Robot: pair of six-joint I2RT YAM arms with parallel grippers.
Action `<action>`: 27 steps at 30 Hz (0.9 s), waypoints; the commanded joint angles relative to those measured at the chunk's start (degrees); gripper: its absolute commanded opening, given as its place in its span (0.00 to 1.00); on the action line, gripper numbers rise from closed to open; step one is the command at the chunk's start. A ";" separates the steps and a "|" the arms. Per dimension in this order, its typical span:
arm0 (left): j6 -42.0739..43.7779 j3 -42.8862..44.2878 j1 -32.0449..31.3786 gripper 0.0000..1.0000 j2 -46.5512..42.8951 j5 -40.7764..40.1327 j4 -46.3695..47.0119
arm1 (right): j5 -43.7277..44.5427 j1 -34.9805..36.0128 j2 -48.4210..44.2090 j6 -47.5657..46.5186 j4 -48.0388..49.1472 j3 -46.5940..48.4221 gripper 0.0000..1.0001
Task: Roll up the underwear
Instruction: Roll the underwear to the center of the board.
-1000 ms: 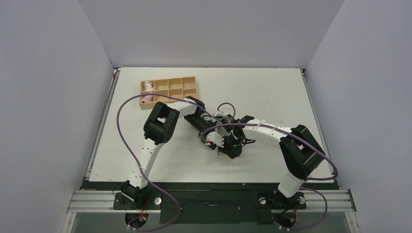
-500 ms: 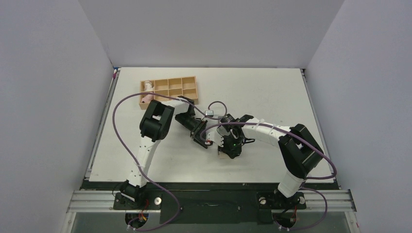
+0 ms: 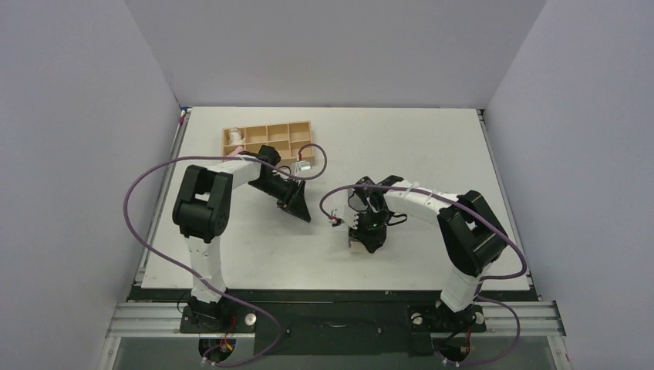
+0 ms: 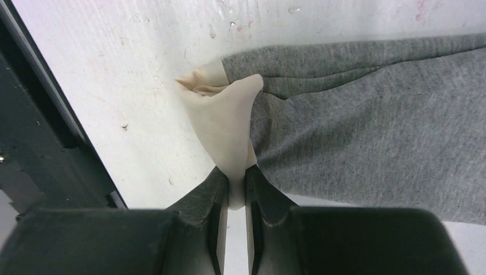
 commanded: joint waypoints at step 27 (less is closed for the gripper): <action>6.10 -20.78 -24.56 0.63 -43.59 -40.96 22.91 | -17.49 -7.01 31.90 -15.46 -34.99 32.92 0.00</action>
